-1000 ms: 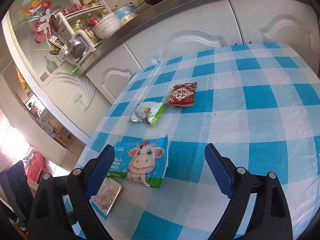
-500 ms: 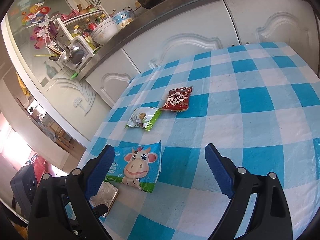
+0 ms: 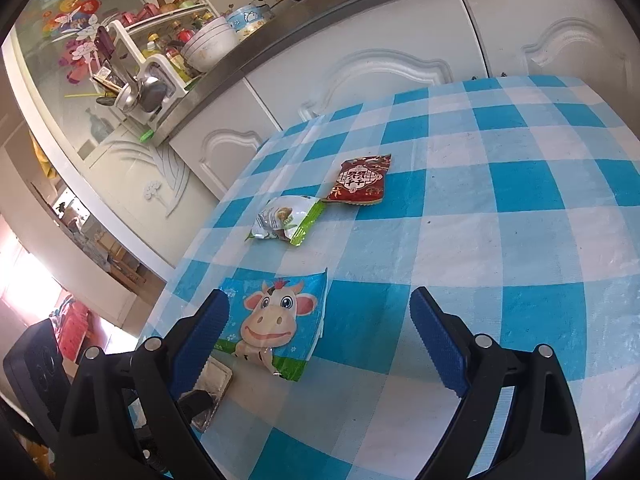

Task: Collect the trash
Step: 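Grasp the foil tray with the left tool while the right tool grasps the red snack wrapper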

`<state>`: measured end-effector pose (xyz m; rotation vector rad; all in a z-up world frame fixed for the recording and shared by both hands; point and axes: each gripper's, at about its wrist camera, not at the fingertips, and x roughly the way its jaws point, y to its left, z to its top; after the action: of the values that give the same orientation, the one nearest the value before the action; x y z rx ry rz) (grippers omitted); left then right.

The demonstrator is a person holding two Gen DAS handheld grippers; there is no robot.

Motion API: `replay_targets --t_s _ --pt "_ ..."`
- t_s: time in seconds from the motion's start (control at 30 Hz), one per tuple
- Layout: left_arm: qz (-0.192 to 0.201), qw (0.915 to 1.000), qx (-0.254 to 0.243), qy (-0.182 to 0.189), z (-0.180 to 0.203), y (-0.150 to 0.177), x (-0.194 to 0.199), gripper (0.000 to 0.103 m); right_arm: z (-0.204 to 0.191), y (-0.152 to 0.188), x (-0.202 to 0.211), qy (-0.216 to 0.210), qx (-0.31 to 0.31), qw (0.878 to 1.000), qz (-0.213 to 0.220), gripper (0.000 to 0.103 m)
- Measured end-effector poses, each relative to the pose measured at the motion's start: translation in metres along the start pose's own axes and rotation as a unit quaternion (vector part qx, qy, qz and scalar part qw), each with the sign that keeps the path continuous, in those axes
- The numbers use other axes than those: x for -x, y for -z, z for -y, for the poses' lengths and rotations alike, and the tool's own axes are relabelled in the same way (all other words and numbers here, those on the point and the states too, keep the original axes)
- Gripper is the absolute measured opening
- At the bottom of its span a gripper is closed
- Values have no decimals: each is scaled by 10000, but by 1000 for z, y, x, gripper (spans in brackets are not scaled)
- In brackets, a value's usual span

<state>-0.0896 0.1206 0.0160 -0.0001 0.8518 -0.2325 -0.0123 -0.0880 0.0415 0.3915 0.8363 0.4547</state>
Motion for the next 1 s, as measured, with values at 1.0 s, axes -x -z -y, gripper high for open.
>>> replay_targets --t_s 1.0 --pt "1 9977 -668 145 13 2 -2 56 -4 -86 -94 1384 552 9880 -416 68"
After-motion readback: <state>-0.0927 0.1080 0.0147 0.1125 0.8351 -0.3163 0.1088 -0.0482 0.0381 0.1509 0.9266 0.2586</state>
